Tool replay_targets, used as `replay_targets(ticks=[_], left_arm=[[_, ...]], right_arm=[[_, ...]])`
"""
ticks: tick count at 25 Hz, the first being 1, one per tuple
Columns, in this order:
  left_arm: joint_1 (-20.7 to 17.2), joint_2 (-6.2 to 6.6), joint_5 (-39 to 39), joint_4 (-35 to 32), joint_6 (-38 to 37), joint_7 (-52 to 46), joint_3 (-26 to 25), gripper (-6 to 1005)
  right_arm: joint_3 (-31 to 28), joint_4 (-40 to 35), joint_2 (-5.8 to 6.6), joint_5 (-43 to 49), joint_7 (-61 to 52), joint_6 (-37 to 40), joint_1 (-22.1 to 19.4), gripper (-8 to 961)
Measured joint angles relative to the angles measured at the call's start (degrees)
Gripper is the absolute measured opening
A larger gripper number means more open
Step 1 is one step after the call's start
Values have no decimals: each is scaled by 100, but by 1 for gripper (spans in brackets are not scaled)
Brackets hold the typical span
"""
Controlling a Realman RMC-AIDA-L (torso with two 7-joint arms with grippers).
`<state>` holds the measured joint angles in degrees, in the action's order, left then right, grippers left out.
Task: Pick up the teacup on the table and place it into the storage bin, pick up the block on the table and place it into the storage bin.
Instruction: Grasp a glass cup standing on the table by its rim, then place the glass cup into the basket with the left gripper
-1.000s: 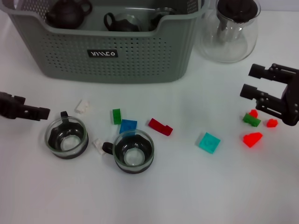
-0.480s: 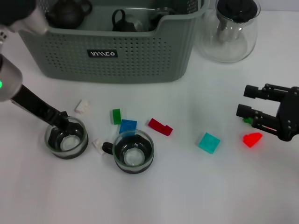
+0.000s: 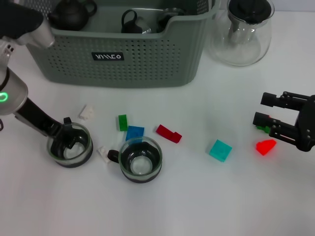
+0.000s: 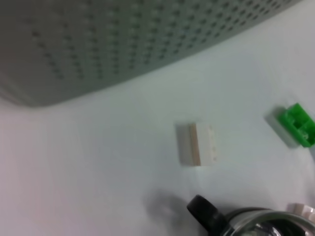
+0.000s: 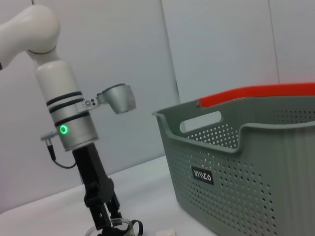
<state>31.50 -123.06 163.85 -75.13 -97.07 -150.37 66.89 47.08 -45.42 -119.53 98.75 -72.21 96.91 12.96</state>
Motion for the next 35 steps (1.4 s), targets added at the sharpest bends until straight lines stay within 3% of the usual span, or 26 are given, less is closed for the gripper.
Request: replay_targets(ticks=[4, 10, 17, 22, 26, 28, 33, 35], left_arm=[[25, 23, 2, 269, 108, -42, -78, 731], [32, 28, -2, 258, 138, -105, -166, 619], [67, 45, -2, 273, 85, -85, -167, 190], [75, 45, -27, 252, 30, 100, -388, 70], [181, 74, -378, 359, -304, 796, -1189, 44], [310, 169, -900, 647, -721, 1474, -1841, 43], [720, 724, -2660, 2466, -1851, 2992, -3261, 42], [787, 817, -3277, 2857, -2003, 3183, -3616, 42]], right_arm=[[-21, 13, 0, 12, -6, 2, -1, 547], [-31, 56, 1, 21, -29, 4, 28, 548], [-33, 139, 27, 25, -28, 4, 53, 547], [-33, 151, 45, 29, -29, 4, 64, 548], [-32, 163, 44, 31, -33, 4, 67, 548], [-32, 172, 44, 31, -37, 3, 67, 548], [-33, 176, 44, 31, -39, 4, 66, 548], [-45, 195, 44, 31, -39, 3, 75, 547]])
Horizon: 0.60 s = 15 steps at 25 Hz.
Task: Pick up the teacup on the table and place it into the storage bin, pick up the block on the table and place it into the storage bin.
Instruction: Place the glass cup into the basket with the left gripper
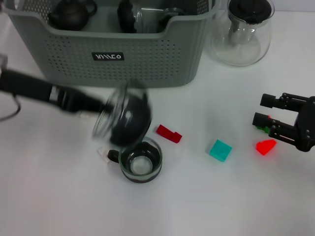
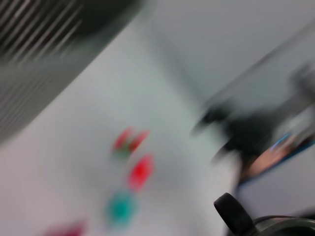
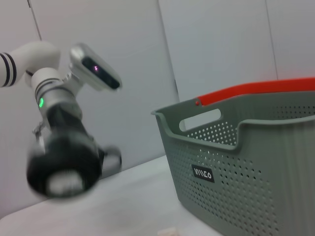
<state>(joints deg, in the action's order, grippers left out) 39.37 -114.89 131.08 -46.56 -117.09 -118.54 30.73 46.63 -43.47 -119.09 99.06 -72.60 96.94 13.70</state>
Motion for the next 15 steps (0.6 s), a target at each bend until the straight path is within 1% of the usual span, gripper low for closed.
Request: replay_targets(ticks=[1, 3, 4, 5, 6, 7, 8, 10, 11, 13, 15], left_arm=[[13, 13, -411, 101, -37, 39, -154, 42], [25, 14, -1090, 153, -4, 18, -299, 42], [56, 17, -1552, 145, 144, -75, -359, 42], [169, 36, -2065, -24, 598, -296, -380, 42], [169, 36, -2065, -24, 598, -296, -380, 42], [246, 51, -2166, -190, 974, -456, -312, 42], [373, 87, -2182, -472, 1483, -659, -137, 42], [543, 151, -2023, -811, 2211, -969, 252, 43], [669, 200, -1861, -1002, 2696, -1205, 594, 43], [969, 291, -1339, -1136, 3416, -1608, 1112, 43], [1316, 332, -597, -1131, 3987, -1962, 1531, 43]], right_arm=[[-13, 15, 0, 0, 0, 0, 10, 547], [-38, 40, 0, -1, 0, 0, 28, 547], [-52, 47, 0, -1, 1, 2, 32, 547], [-61, 55, 0, -1, 1, 4, 35, 547], [-63, 67, 0, -1, 6, 7, 42, 547], [-64, 84, 0, -1, 13, 9, 47, 547], [-66, 105, 3, -2, 18, 10, 55, 547], [-66, 156, 7, -1, 27, 10, 65, 547], [-66, 212, 12, -1, 37, 10, 79, 547], [-67, 233, 14, -1, 42, 9, 88, 547], [-67, 245, 10, -1, 47, 9, 106, 548]])
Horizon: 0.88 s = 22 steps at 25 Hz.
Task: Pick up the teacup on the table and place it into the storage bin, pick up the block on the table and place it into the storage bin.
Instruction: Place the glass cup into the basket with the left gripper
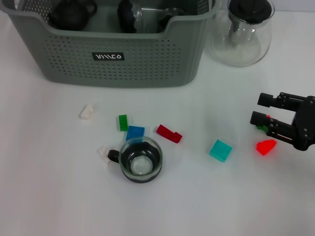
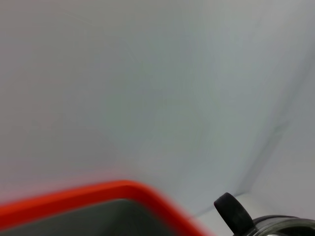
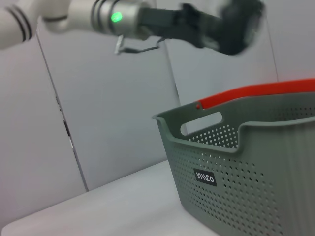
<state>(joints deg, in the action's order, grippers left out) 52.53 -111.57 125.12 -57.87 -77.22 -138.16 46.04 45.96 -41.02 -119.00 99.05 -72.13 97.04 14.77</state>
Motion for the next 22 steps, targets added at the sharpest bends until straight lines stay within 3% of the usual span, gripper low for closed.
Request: replay_targets(ticks=[2, 4, 7, 9, 11, 13, 18, 22], left_arm=[[276, -34, 703, 66, 470, -259, 397, 43], [471, -152, 1466, 164, 960, -491, 809, 43], [556, -511, 2597, 237, 1820, -639, 1327, 43], [530, -815, 3268, 305, 2298, -643, 1499, 43], [517, -992, 3730, 458, 2637, -587, 1585, 43], [516, -1032, 3842, 699, 2840, -519, 1715, 43], [714, -926, 3842, 1535, 3158, -476, 1865, 42], [770, -891, 3848, 1807, 3234, -448, 2023, 42]], right_arm=[[0, 11, -7, 0, 3, 0, 16, 548], [0, 22, -8, 0, 4, 0, 27, 548], [0, 26, -9, 0, 5, -1, 35, 548], [0, 25, -10, 0, 6, -1, 36, 548], [1, 26, -14, 0, 5, -1, 36, 548], [1, 25, -18, 0, 3, -6, 35, 548], [0, 36, -24, 0, 0, -42, 35, 547], [1, 95, -12, 1, 4, -54, 40, 547]])
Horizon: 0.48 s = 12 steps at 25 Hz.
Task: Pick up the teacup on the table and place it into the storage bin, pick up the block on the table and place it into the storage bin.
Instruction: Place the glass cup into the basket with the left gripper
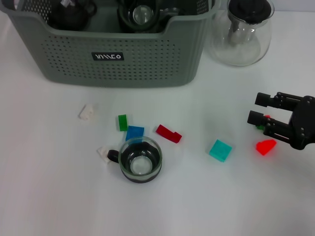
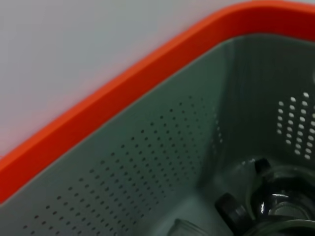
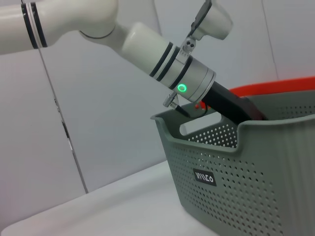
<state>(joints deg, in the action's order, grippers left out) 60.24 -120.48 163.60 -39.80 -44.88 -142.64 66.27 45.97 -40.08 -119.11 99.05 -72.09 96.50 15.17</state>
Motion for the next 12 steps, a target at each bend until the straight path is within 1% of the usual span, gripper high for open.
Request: replay_targets(ticks=[6, 10, 11, 12], left_arm=[[115, 2, 5, 153, -31, -60, 13, 54], [119, -1, 9, 150, -77, -98, -8, 226], [101, -5, 9, 89, -103, -135, -24, 269], [53, -19, 4, -48, -139, -188, -70, 290]], right_arm=[[0, 36, 9, 0, 2, -12, 15, 547], [0, 68, 17, 0, 2, -14, 20, 547], [0, 68, 20, 0, 2, -15, 18, 547], [0, 69, 22, 0, 2, -16, 14, 548]])
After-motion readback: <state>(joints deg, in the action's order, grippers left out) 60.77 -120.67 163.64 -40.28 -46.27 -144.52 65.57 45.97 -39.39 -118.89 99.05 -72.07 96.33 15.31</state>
